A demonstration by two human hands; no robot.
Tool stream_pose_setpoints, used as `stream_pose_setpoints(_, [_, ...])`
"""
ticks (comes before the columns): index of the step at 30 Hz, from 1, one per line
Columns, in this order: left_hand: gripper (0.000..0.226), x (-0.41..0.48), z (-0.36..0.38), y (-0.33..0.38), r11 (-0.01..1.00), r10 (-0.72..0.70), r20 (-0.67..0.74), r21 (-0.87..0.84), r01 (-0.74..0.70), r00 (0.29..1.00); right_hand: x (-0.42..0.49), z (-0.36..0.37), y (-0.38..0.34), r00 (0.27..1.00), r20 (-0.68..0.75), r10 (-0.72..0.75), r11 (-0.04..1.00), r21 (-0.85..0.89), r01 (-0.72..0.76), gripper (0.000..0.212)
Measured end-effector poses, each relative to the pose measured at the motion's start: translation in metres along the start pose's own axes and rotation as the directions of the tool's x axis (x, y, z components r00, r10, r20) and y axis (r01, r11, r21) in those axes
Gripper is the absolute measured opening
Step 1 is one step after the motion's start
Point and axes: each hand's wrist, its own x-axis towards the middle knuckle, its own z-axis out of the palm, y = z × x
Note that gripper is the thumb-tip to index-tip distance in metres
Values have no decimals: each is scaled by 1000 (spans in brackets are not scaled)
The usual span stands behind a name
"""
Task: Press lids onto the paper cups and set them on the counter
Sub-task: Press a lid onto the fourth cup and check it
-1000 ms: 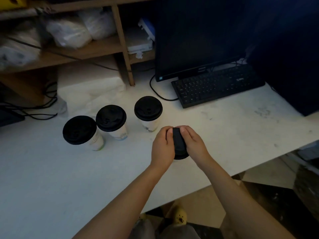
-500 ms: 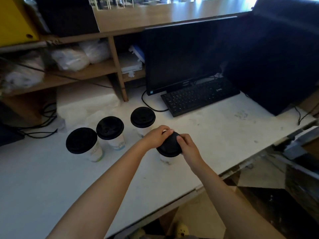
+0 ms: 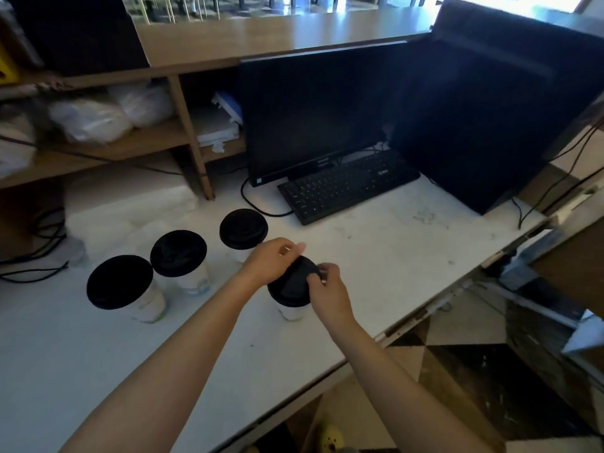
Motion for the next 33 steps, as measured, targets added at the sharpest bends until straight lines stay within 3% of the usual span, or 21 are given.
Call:
stream_pose_setpoints(3, [39,-15,19,2,995,-64,-240,-86,44,969,22,-3,-15,994,95,-61,993,-98,71,34])
stream_pose_setpoints(6, [38,-25,39,6,995,-89,-341,-81,65,936,32,2,-16,971,209,-115,967,-200,158,38])
stream_pose_setpoints(9, [37,-26,45,5,996,-89,-412,-26,86,907,35,5,-7,967,190,-169,965,-166,202,36])
stream_pose_setpoints(14, [36,-24,47,4,995,-57,-431,45,85,901,39,8,-2,950,192,-245,954,-127,271,34])
stream_pose_setpoints(19, [36,-24,45,4,995,-47,-413,58,78,910,38,9,-2,958,163,-234,966,-69,248,34])
stream_pose_setpoints(25, [35,-17,29,5,989,117,-154,-70,-129,981,16,9,6,989,-11,-148,989,-2,148,29])
stream_pose_setpoints(28, [37,-11,26,10,984,140,-69,-105,-147,988,-2,7,15,987,-93,-131,990,36,135,25])
stream_pose_setpoints(30, [40,-5,26,11,989,151,-84,11,-151,985,-10,5,17,987,-132,-87,993,71,97,29])
stream_pose_setpoints(33, [45,-3,22,9,993,111,-252,60,-99,961,-10,-1,18,995,-98,-21,999,44,25,31])
